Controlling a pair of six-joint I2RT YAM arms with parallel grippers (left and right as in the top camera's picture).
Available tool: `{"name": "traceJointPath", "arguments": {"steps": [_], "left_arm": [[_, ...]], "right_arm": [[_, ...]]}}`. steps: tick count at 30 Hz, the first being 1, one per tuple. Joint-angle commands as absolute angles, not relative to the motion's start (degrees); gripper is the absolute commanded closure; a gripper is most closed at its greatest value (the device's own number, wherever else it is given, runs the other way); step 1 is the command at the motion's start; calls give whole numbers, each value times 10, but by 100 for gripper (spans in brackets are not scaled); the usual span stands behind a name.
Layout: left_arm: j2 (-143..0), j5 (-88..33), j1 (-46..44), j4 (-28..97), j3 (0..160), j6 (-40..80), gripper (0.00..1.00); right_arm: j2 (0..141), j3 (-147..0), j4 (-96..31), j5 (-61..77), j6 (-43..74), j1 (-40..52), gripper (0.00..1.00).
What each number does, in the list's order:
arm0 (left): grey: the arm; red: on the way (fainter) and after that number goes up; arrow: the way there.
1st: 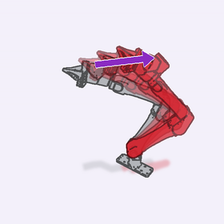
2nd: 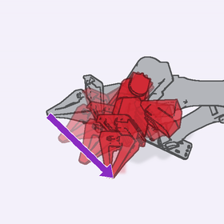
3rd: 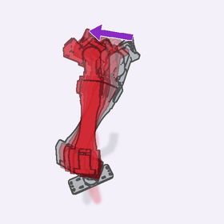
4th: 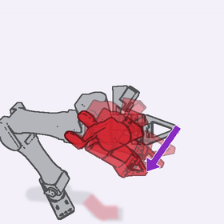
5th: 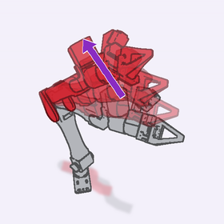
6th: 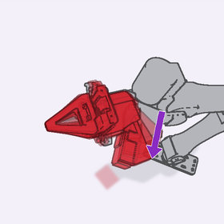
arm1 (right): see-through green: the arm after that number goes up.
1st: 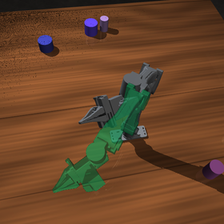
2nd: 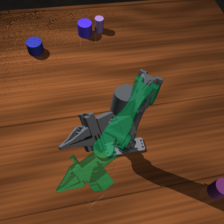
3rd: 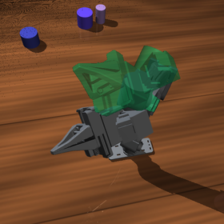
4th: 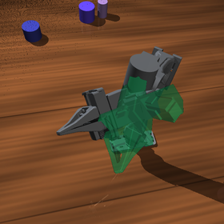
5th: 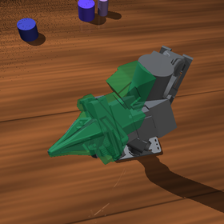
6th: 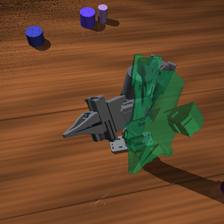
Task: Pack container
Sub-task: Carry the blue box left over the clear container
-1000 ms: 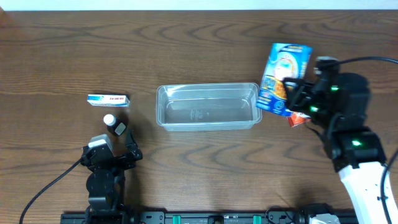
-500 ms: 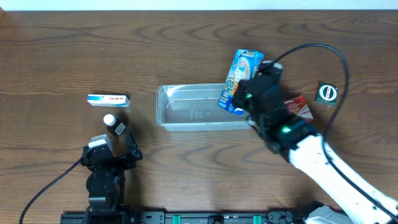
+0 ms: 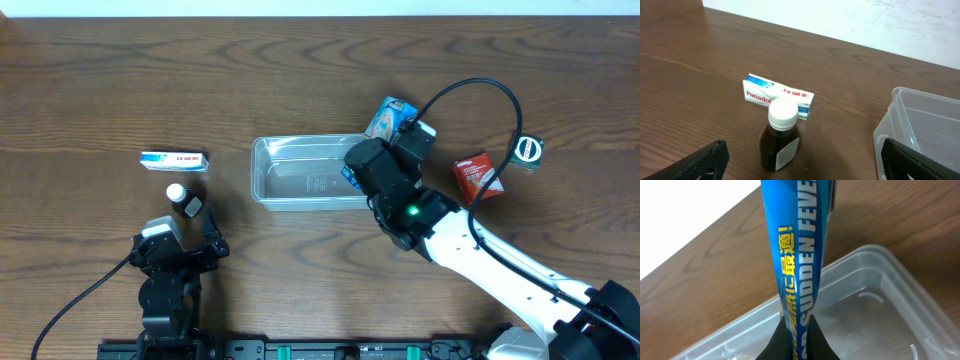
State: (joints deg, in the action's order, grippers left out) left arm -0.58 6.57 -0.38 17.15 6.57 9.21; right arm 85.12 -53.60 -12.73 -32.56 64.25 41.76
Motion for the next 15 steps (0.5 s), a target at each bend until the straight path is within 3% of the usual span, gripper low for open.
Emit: {"name": "traceJointPath", "arguments": {"steps": [1, 15], "left_arm": [[-2, 66, -1, 188, 57, 93, 2], [-2, 66, -1, 189, 57, 93, 2]], "right_arm": [[852, -549, -125, -388, 657, 436, 99], [852, -588, -131, -482, 616, 494, 99]]}}
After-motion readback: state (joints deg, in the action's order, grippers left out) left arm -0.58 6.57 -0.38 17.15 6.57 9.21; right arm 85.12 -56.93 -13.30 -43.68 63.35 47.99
